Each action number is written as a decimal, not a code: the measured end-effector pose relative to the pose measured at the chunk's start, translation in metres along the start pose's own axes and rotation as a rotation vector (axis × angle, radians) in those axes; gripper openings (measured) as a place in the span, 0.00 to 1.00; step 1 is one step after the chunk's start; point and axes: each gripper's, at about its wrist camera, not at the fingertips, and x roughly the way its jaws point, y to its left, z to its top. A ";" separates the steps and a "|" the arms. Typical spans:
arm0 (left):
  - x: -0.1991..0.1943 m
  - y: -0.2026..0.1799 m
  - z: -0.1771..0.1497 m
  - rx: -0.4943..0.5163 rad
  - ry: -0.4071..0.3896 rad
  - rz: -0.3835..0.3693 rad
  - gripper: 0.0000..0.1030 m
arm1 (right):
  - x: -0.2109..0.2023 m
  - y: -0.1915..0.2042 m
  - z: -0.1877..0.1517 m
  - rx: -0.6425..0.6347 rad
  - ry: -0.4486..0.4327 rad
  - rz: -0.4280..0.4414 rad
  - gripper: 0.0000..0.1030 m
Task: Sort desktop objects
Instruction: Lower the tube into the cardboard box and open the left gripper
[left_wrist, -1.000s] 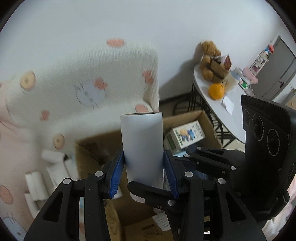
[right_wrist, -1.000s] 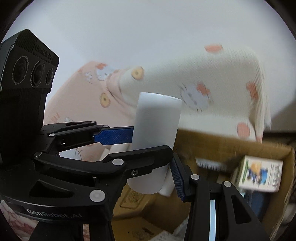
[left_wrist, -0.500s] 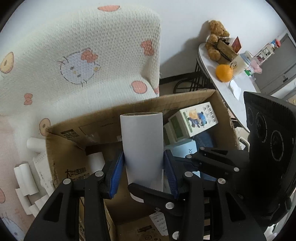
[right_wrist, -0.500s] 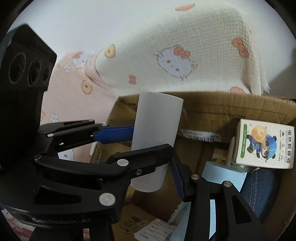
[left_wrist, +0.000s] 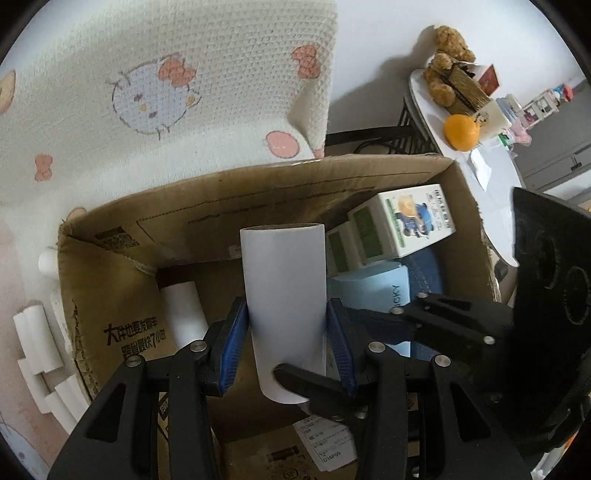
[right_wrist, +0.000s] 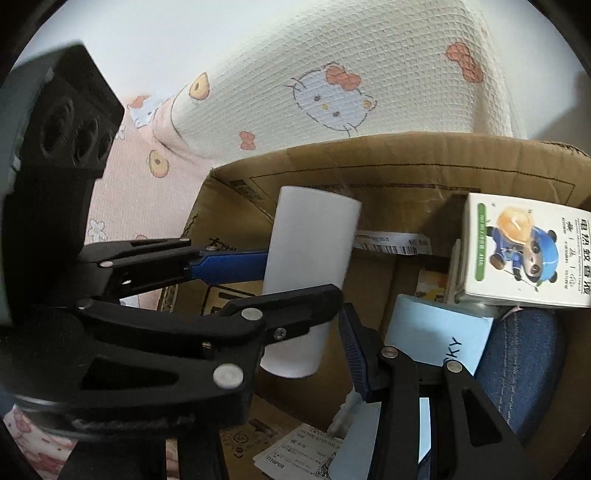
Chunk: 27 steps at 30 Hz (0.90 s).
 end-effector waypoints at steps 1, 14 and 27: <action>0.002 0.001 0.001 -0.009 0.007 0.002 0.45 | -0.001 0.000 -0.001 -0.005 -0.003 -0.007 0.41; 0.045 0.003 0.007 -0.049 0.106 0.082 0.45 | -0.015 0.017 -0.025 -0.168 0.020 -0.174 0.38; 0.095 0.015 0.010 -0.137 0.186 0.183 0.45 | -0.039 0.041 -0.047 -0.288 -0.017 -0.333 0.38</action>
